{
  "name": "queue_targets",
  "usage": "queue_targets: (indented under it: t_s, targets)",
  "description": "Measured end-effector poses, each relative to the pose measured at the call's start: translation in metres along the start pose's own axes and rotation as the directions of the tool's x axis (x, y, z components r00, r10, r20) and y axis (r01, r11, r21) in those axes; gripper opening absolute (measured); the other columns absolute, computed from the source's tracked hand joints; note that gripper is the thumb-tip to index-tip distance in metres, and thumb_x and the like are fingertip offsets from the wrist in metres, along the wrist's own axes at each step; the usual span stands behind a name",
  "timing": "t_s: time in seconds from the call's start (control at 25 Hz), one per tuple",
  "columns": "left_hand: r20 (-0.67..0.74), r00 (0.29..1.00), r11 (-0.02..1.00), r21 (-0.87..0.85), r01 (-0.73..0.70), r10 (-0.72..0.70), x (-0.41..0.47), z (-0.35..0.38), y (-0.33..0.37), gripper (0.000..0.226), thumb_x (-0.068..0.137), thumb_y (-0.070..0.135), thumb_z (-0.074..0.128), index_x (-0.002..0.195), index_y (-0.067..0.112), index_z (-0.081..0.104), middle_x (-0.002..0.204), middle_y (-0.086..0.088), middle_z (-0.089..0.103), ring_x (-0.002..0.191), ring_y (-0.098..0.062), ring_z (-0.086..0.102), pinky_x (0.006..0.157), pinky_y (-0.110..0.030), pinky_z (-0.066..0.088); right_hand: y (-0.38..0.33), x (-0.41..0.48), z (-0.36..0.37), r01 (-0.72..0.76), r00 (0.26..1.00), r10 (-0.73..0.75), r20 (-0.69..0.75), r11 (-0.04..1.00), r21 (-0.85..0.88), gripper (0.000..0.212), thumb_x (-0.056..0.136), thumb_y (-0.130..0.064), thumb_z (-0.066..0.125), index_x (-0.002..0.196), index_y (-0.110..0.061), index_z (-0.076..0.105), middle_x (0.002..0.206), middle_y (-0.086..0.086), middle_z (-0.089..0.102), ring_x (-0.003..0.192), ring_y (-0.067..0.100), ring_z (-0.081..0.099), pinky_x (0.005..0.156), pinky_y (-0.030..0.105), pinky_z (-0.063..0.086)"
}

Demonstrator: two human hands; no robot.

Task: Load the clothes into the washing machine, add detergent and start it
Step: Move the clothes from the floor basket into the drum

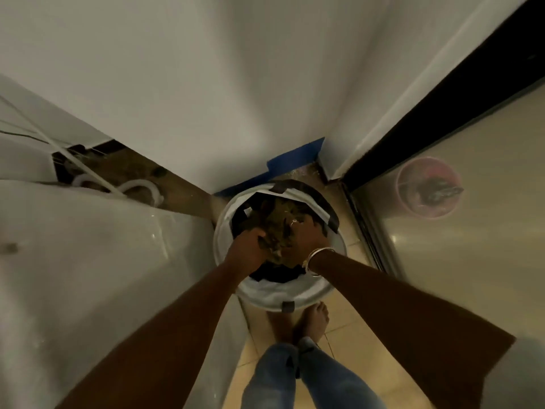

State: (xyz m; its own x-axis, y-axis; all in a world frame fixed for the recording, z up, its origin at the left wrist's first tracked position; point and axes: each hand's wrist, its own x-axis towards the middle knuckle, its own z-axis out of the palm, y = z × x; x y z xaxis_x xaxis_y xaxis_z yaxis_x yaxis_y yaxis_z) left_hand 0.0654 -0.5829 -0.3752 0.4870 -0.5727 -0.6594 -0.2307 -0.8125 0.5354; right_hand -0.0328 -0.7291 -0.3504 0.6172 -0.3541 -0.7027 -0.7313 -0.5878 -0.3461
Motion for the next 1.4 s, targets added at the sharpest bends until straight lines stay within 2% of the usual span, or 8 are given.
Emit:
queue_targets:
  t_s: [0.32,0.48,0.64,0.92,1.08,1.16,1.24,1.4]
  targets:
    - [0.024,0.995,0.96,0.265,0.09,-0.1,0.176,0.106,-0.096,0.143,0.043,0.092,0.06,0.154,0.034,-0.008,0.164,-0.005,0.005,0.15,-0.031,0.01,0.12,-0.055,0.016,0.067,0.16,0.118,0.008,0.998,-0.024,-0.054,0.96,-0.281,0.108,0.075,-0.068,0.064,0.152,-0.042,-0.007,0.159,0.019,-0.003,0.142,0.051,0.008,0.109,0.07,0.022]
    - [0.027,0.999,0.999,0.035,0.026,-0.027,0.162,0.126,-0.106,0.084,0.077,0.062,0.064,0.145,0.018,0.041,0.146,-0.011,0.047,0.136,-0.03,0.043,0.114,-0.03,0.026,0.084,0.171,0.128,0.02,0.998,-0.024,-0.049,0.996,-0.088,0.051,0.103,-0.041,0.035,0.151,-0.022,0.031,0.154,0.014,0.031,0.139,0.034,0.034,0.117,0.041,0.026]
    - [-0.15,0.988,0.995,-0.08,-0.059,0.047,0.102,0.096,-0.069,0.033,0.092,0.028,0.066,0.12,0.009,0.066,0.119,-0.014,0.067,0.112,-0.029,0.061,0.097,-0.023,0.037,0.054,0.108,0.093,0.114,0.986,-0.116,-0.118,0.993,-0.024,0.048,0.101,-0.035,0.043,0.147,-0.02,0.041,0.156,0.018,0.026,0.125,0.031,0.052,0.102,0.037,0.043]
    - [-0.279,0.938,0.963,-0.11,-0.244,0.206,-0.048,-0.014,0.001,0.029,0.084,0.042,0.062,0.104,0.022,0.07,0.102,-0.002,0.068,0.094,-0.015,0.064,0.081,-0.038,0.056,-0.02,-0.059,-0.007,0.197,0.952,-0.169,-0.255,0.976,0.089,0.055,0.088,-0.033,0.058,0.142,-0.03,0.048,0.147,0.014,0.039,0.117,0.035,0.057,0.097,0.039,0.049]
    - [-0.306,0.905,0.945,-0.048,-0.324,0.294,-0.132,-0.073,0.047,0.024,0.082,0.031,0.069,0.105,0.024,0.069,0.101,0.005,0.066,0.091,-0.005,0.063,0.08,-0.026,0.056,-0.056,-0.147,-0.058,0.244,0.905,-0.216,-0.366,0.969,0.032,0.051,0.082,-0.037,0.058,0.133,-0.032,0.053,0.138,0.007,0.047,0.115,0.031,0.058,0.094,0.038,0.053]
    - [-0.333,0.878,0.926,-0.038,-0.377,0.344,-0.185,-0.106,0.071,0.013,0.083,0.025,0.071,0.09,0.034,0.065,0.086,0.016,0.064,0.078,0.005,0.06,0.071,-0.015,0.049,-0.078,-0.195,-0.08,0.31,0.858,-0.263,-0.442,0.95,0.036,0.046,0.082,-0.035,0.06,0.128,-0.03,0.058,0.134,0.006,0.051,0.115,0.028,0.057,0.097,0.034,0.05]
    - [-0.372,0.846,0.913,0.01,-0.407,0.382,-0.229,-0.134,0.09,0.032,0.081,0.023,0.073,0.07,0.044,0.051,0.07,0.022,0.053,0.065,0.007,0.053,0.062,-0.01,0.037,-0.099,-0.234,-0.096,0.363,0.799,-0.298,-0.523,0.931,0.024,0.04,0.08,-0.031,0.065,0.12,-0.026,0.063,0.128,0.005,0.056,0.108,0.026,0.061,0.093,0.026,0.047]
    - [-0.457,0.788,0.905,0.103,-0.413,0.412,-0.313,-0.184,0.108,0.021,0.077,0.03,0.072,0.065,0.024,0.057,0.068,0.009,0.055,0.064,-0.001,0.051,0.06,-0.022,0.037,-0.142,-0.309,-0.118,0.426,0.717,-0.33,-0.614,0.905,0.01,0.039,0.078,-0.03,0.068,0.116,-0.026,0.062,0.118,0.007,0.056,0.093,0.031,0.064,0.078,0.033,0.054]
